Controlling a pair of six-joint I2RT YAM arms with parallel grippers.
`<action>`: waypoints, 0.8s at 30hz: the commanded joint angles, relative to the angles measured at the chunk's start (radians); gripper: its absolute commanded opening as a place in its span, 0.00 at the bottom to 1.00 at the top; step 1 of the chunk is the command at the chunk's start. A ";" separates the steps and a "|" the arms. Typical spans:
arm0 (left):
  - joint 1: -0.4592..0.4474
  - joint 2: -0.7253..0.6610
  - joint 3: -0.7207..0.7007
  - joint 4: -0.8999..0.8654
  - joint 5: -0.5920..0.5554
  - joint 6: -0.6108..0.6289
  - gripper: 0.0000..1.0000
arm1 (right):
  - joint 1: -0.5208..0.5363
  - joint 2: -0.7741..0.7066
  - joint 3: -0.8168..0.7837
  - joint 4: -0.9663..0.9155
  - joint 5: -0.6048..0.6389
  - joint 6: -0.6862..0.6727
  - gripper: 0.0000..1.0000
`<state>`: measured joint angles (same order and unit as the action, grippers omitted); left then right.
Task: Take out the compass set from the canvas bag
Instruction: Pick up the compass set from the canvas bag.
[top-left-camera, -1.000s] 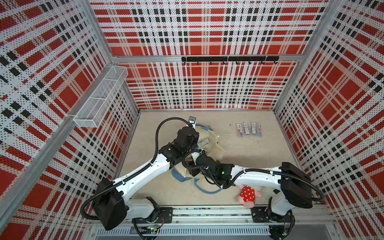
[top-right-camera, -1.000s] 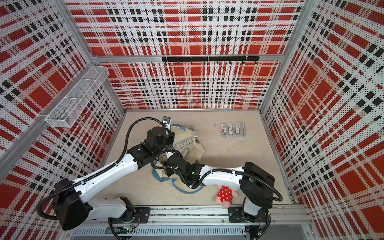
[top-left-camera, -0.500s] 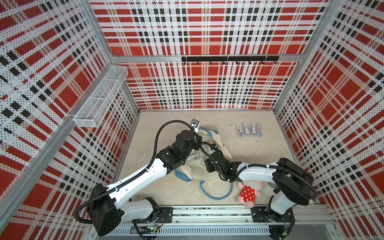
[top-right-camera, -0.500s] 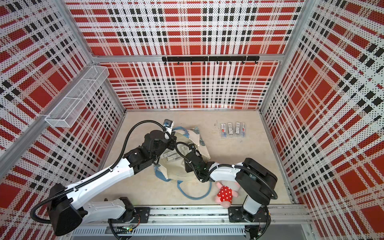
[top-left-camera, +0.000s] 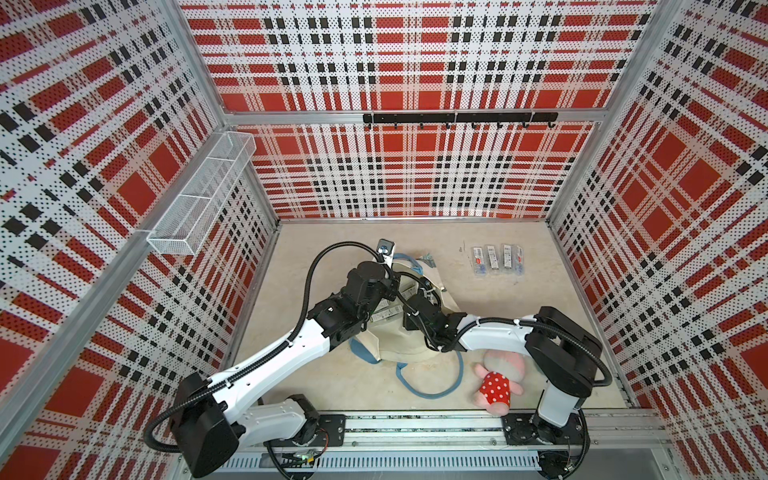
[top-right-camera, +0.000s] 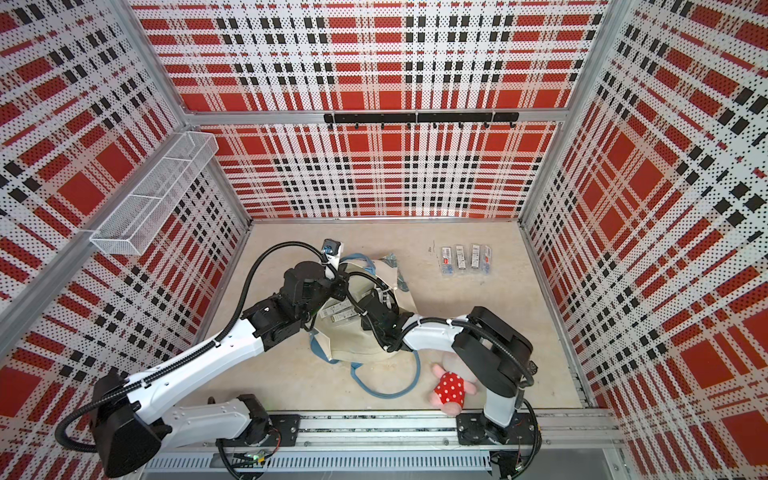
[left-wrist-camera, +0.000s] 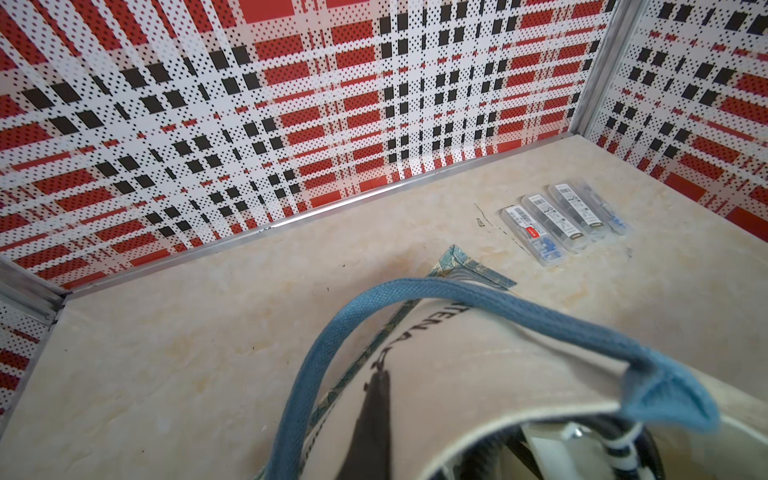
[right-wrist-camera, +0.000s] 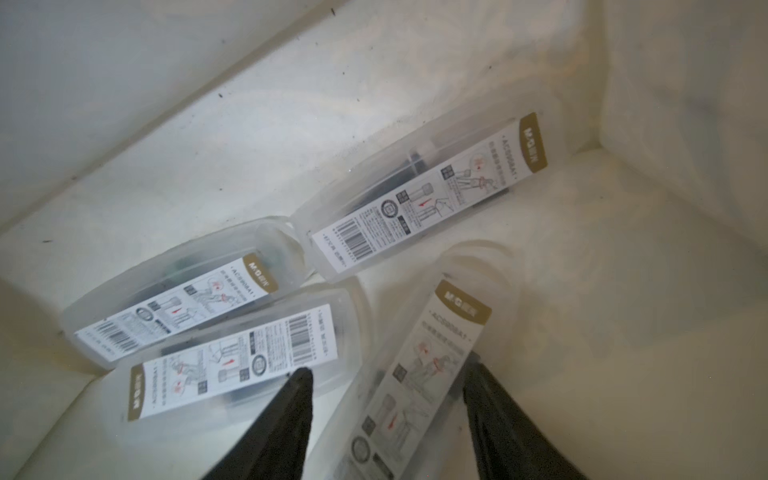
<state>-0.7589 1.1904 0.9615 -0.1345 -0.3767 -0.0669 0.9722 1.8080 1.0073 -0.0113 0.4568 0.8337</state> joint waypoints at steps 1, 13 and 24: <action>-0.014 -0.030 -0.016 0.080 0.045 -0.010 0.00 | -0.001 0.066 0.072 -0.099 0.025 0.074 0.63; 0.000 -0.035 -0.031 0.093 0.067 -0.005 0.00 | -0.014 0.246 0.210 -0.222 -0.063 0.099 0.62; 0.015 -0.036 -0.037 0.096 0.081 -0.004 0.00 | -0.019 0.306 0.292 -0.251 -0.139 0.031 0.66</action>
<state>-0.7250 1.1847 0.9291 -0.1116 -0.3786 -0.0643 0.9524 2.0640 1.2976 -0.1654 0.3794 0.9131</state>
